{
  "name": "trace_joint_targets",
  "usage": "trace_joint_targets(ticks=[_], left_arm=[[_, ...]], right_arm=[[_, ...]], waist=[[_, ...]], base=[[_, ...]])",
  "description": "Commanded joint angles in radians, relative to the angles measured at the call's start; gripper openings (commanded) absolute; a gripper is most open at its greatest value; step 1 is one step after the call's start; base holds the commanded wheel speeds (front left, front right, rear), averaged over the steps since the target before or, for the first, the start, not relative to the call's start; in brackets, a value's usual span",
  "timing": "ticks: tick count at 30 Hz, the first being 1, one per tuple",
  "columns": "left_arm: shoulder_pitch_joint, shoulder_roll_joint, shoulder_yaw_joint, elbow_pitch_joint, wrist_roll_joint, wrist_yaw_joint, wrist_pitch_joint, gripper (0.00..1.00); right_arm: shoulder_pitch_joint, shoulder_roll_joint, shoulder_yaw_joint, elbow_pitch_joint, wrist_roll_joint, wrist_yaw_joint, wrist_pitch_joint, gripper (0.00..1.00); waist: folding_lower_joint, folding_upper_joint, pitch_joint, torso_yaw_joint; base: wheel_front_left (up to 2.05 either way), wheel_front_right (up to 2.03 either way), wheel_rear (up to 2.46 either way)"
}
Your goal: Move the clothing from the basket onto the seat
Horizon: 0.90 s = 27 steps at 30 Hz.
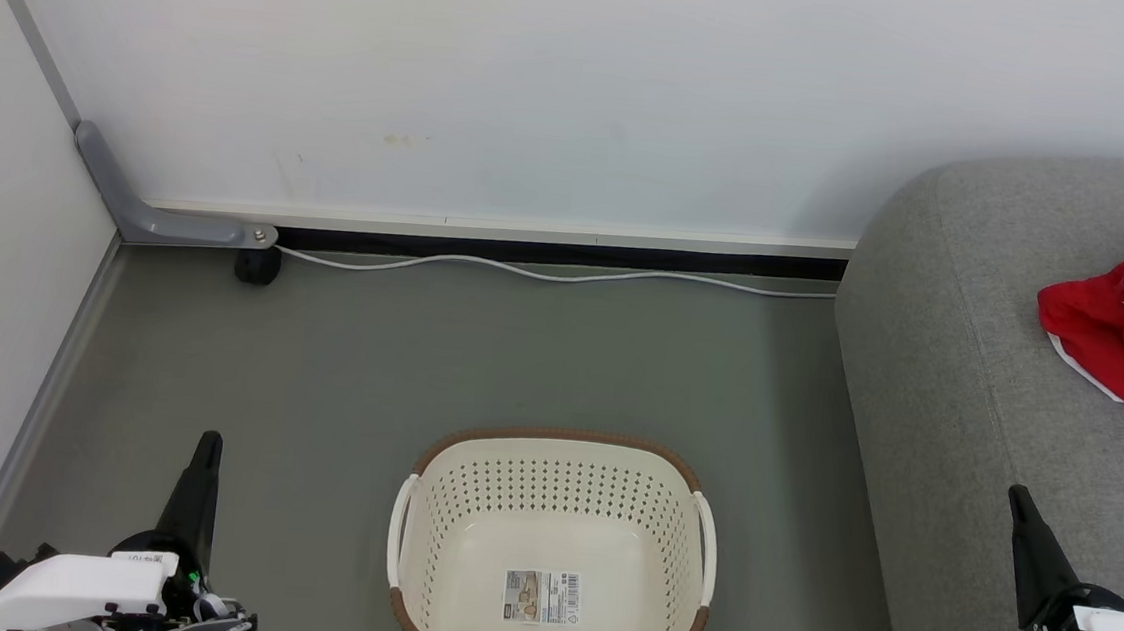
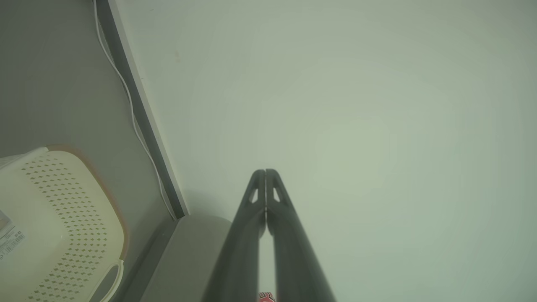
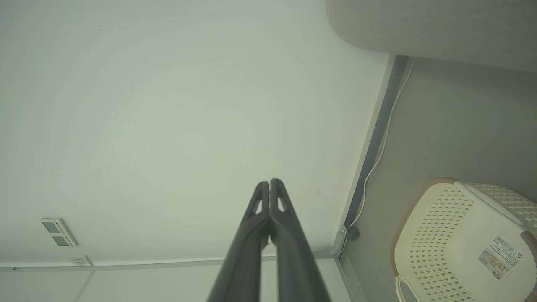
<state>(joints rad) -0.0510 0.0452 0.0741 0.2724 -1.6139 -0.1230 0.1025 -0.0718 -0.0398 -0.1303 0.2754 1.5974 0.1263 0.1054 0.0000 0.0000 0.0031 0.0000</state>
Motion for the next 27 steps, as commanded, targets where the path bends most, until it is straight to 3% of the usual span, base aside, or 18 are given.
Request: trace_joint_targets(ticks=[1,27], left_arm=[[-0.057,0.010,0.033,-0.027,0.000,-0.008,0.006,0.00],[-0.057,0.009,0.036,-0.027,0.002,-0.008,0.008,0.00]], right_arm=[[-0.036,-0.010,0.016,-0.031,0.011,0.004,0.008,0.00],[-0.036,-0.010,0.016,-0.031,0.011,0.004,0.008,0.00]], waist=[[0.0000,0.0000,0.000,0.000],[0.0000,0.0000,0.000,0.000]], base=[[0.00,0.00,0.00],[0.00,0.00,0.00]])
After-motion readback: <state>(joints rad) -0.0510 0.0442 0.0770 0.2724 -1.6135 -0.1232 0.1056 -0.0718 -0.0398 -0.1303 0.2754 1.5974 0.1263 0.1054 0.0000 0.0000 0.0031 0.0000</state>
